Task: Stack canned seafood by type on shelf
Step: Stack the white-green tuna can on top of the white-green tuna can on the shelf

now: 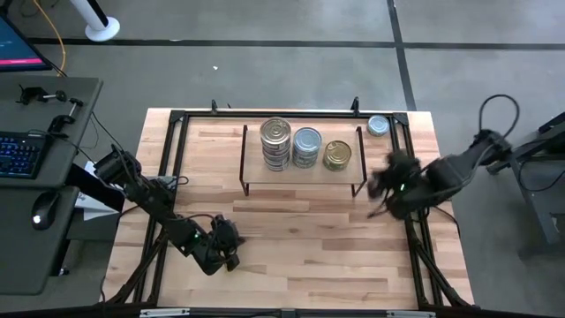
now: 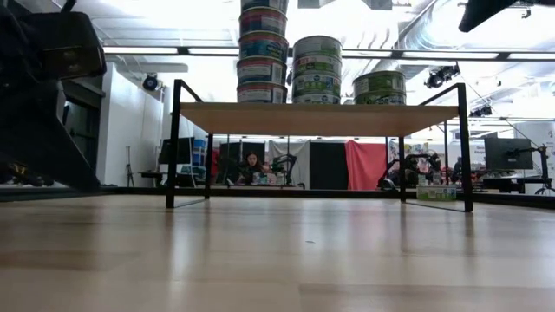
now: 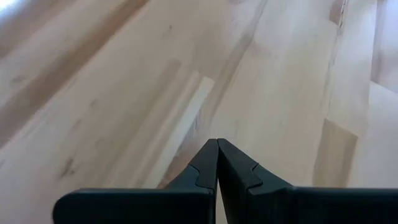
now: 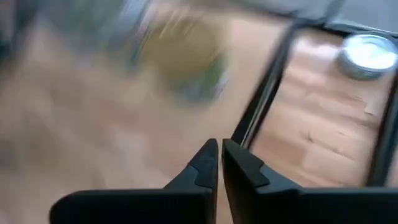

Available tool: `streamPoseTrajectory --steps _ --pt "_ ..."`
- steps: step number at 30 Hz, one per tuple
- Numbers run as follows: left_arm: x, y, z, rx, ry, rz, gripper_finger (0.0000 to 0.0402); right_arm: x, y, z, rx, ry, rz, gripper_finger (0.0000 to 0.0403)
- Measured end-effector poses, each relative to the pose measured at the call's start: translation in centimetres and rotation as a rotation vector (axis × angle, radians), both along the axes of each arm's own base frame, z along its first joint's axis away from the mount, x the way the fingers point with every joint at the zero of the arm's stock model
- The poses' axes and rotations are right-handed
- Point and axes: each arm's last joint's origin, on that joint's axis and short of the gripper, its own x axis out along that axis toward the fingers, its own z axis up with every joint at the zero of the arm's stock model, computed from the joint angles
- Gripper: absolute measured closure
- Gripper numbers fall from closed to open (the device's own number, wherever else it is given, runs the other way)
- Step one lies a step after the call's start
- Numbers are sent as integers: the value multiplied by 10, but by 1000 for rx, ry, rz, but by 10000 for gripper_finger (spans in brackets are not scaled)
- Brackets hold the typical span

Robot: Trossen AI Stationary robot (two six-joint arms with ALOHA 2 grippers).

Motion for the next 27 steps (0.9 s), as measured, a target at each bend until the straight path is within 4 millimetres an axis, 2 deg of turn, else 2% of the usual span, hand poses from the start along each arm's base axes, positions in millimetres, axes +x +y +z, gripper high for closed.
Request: streamPoseTrajectory --steps 4,6,9,12,15,19,22,25,27 --pt "5 2 0 -61 41 -38 402 -27 -38 -11 -43 -304 -394 397" --pt "8 3 0 -79 67 -82 402 -37 -54 -20 -38 -395 -558 400" --pt "13 6 0 -104 94 -150 401 -48 -72 -35 12 -433 -753 401" --pt "18 8 1 -126 100 -195 401 -56 -84 -48 73 -388 -852 402" --pt "25 12 3 -150 96 -239 401 -56 -94 -57 119 -343 -840 402" --pt "36 22 6 -163 64 -262 401 -39 -114 -61 98 -322 -664 402" --pt "47 34 8 -201 40 -225 401 -30 -140 -65 19 -245 -535 403" --pt "56 48 9 -299 36 -156 401 -39 -170 -67 -70 -144 -579 403" --pt "60 56 9 -362 35 -98 401 -47 -193 -67 -87 -107 -544 403"
